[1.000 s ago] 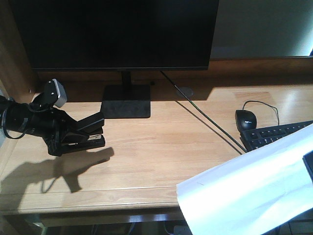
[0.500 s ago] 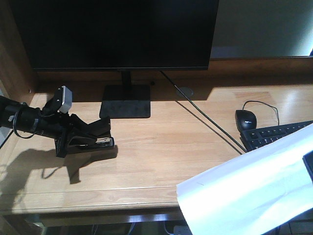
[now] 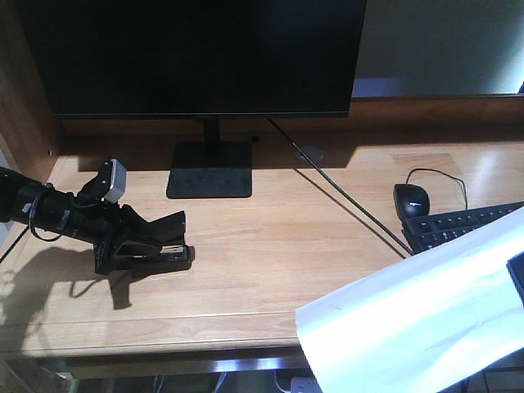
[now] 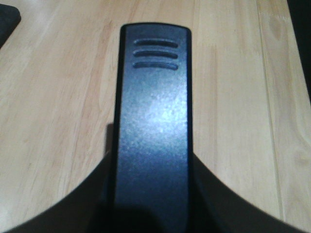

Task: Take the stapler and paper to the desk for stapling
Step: 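Set the stapler down on the desk near the monitor base with the left gripper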

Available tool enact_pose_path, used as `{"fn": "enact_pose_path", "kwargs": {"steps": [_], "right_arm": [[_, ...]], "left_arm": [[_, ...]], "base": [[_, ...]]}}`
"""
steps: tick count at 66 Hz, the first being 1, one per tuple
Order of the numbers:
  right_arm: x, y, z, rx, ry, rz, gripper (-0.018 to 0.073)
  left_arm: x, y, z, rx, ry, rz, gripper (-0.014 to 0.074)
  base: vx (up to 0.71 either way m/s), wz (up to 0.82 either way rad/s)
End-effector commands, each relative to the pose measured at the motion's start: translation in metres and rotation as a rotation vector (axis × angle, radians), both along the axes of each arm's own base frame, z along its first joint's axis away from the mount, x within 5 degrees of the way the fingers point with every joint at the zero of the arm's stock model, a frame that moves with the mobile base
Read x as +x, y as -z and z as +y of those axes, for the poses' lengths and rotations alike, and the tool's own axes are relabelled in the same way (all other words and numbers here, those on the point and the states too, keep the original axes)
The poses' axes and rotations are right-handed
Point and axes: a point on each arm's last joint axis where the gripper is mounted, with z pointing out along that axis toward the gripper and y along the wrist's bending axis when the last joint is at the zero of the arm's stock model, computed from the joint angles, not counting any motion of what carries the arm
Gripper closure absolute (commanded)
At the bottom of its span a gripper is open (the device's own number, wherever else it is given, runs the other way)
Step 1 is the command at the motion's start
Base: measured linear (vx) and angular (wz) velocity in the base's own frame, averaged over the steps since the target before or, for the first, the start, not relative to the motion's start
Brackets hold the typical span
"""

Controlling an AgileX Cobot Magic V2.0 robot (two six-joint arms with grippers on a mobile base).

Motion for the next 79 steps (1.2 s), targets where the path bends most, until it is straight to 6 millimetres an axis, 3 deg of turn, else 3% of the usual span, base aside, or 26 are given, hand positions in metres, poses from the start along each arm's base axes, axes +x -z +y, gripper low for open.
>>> {"fn": "enact_pose_path", "kwargs": {"steps": [1, 25, 45, 58, 71, 79], "right_arm": [[-0.003, -0.003, 0.0, 0.019, -0.015, -0.049, 0.0561], [-0.003, -0.003, 0.0, 0.019, -0.015, -0.049, 0.0561], [-0.003, -0.003, 0.0, 0.019, -0.015, -0.049, 0.0561], [-0.003, -0.003, 0.0, 0.019, -0.015, -0.049, 0.0561], [-0.003, -0.003, 0.0, 0.019, -0.015, -0.049, 0.0561], [-0.003, -0.003, 0.0, 0.019, -0.015, -0.049, 0.0561]], "left_arm": [[0.004, -0.035, -0.005, -0.079, -0.011, -0.065, 0.0427], [0.009, -0.033, -0.001, -0.028, -0.086, -0.055, 0.0149], [0.002, -0.075, -0.002, -0.057, -0.121, -0.045, 0.013], [0.0, -0.08, -0.004, -0.053, -0.111, -0.056, 0.024], [-0.002, -0.077, -0.011, -0.016, -0.072, -0.057, 0.0591], [-0.003, -0.075, -0.015, 0.015, -0.052, -0.063, 0.0605]], "base": [[0.0, 0.0], [0.0, 0.0], [0.0, 0.0], [0.0, 0.0], [0.0, 0.0], [0.0, 0.0]]}}
